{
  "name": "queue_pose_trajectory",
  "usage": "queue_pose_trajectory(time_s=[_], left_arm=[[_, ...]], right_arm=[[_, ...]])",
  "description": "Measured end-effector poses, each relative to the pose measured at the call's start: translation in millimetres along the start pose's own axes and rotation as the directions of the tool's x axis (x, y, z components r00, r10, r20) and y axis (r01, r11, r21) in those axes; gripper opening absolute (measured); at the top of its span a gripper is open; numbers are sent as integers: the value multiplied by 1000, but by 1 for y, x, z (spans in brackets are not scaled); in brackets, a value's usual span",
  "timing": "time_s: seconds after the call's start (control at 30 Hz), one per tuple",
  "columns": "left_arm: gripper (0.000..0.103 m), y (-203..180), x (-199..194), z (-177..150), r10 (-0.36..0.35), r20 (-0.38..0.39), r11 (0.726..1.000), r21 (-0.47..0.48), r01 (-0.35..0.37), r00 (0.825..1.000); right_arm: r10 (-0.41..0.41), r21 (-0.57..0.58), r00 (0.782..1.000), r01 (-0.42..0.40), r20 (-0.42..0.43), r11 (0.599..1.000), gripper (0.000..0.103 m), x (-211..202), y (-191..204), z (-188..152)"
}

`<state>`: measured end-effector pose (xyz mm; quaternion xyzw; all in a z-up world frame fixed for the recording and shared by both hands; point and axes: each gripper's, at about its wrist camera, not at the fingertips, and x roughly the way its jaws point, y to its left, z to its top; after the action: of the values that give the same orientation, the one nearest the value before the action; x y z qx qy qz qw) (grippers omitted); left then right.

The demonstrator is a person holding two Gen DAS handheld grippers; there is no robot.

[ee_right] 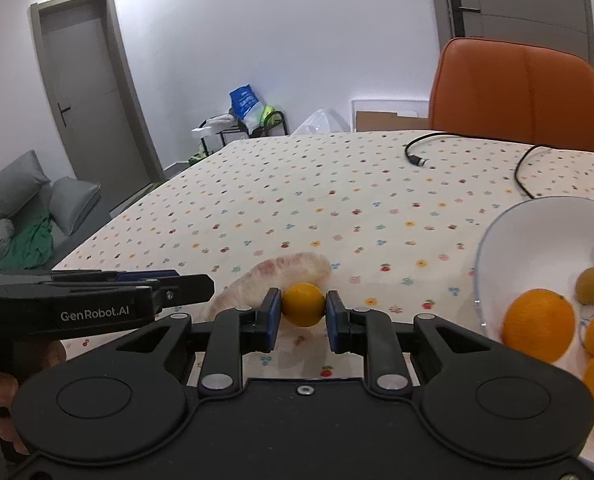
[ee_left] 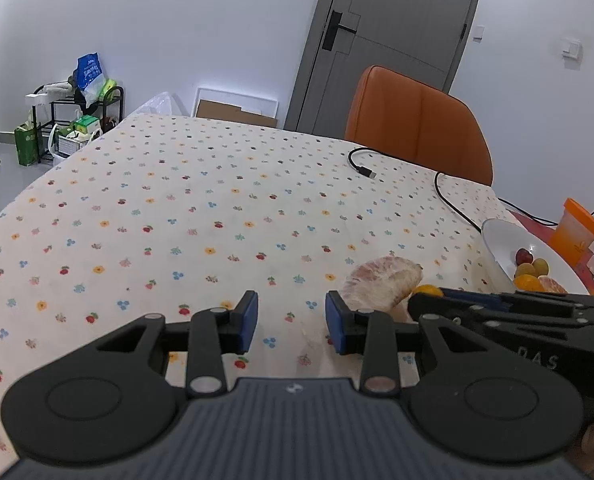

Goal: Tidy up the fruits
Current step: 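Grasp the small tangerine with the right tool while the left tool grasps the flat bread, then carry the tangerine and flat bread over the white bowl with both tools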

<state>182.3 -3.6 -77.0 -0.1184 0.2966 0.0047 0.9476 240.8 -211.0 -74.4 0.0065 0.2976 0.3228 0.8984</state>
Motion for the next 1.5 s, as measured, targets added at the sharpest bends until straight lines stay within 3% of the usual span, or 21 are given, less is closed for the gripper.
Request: queue_pose_trajectory(time_s=[0.5, 0.63, 0.8, 1.03, 1.27, 1.5], left_arm=[[39, -31, 12, 4, -46, -5, 998, 49, 46, 999], [39, -47, 26, 0, -64, -37, 993, 93, 67, 997], [41, -60, 33, -3, -43, -25, 987, 154, 46, 999], [17, -66, 22, 3, -60, 9, 988, 143, 58, 998], [15, -76, 17, 5, -89, 8, 985, 146, 87, 996], [15, -90, 4, 15, -121, 62, 979, 170, 109, 991]], right_arm=[[-43, 64, 998, 40, 48, 997, 22, -33, -23, -4], [-66, 83, 995, 60, 74, 995, 22, -47, -31, -1], [-104, 97, 990, 95, 98, 991, 22, -64, -42, 0], [-131, 124, 985, 117, 115, 985, 22, -76, -52, -4], [-143, 126, 981, 127, 129, 984, 22, -85, -56, -6], [-166, 150, 975, 143, 149, 978, 22, -94, -67, -6]])
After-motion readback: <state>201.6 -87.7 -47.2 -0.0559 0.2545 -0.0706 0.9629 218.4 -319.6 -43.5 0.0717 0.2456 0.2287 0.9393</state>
